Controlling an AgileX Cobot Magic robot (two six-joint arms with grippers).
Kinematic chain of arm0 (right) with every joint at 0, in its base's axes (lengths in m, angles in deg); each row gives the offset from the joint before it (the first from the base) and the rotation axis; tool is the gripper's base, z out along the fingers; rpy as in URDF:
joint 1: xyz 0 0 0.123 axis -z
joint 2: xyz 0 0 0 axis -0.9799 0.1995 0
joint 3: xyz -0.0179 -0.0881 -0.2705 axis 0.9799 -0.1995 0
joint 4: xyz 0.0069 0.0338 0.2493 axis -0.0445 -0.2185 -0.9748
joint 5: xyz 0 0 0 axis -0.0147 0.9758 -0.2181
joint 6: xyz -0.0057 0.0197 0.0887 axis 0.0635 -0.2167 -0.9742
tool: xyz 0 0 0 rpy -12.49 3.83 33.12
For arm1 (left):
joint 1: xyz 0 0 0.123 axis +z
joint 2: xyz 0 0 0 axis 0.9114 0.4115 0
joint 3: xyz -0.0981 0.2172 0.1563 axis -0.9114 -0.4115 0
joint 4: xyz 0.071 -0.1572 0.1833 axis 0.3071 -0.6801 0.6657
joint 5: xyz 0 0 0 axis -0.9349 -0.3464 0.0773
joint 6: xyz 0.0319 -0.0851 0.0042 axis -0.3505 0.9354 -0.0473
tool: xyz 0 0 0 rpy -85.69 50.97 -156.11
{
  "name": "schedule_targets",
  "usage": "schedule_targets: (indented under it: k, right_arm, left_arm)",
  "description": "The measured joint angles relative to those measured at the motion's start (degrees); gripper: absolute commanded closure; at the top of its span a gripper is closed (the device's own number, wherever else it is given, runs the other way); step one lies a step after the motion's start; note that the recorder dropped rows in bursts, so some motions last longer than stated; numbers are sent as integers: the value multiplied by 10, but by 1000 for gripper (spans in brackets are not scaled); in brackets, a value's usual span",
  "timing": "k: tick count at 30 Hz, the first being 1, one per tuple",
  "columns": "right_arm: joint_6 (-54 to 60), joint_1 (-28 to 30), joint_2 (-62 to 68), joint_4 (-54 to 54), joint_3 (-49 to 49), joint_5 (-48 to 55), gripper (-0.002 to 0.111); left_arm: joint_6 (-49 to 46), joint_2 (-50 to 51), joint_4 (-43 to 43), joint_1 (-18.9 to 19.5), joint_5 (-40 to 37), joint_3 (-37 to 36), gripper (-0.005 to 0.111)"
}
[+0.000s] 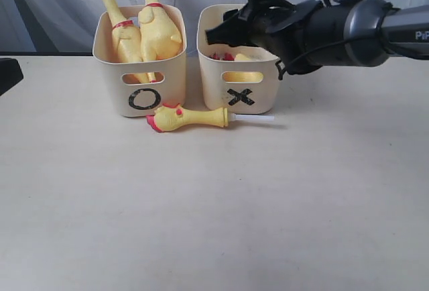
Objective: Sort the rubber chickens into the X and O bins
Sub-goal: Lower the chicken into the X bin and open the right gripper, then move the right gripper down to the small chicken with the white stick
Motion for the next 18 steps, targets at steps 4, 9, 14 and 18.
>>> schedule_targets:
  k: [4,9,14,18]
  right_arm:
    - [0,0,-35,63,1,125,55]
    - [10,0,-50,199,1,342,55]
    - [46,0,-46,291,1,428,55]
    - [83,-19,-15,364,1,423,55]
  left_arm:
    - [0,0,0,0,0,0,106]
    - [0,0,0,0,0,0,106]
    - [0,0,0,0,0,0,106]
    - [0,0,0,0,0,0,106]
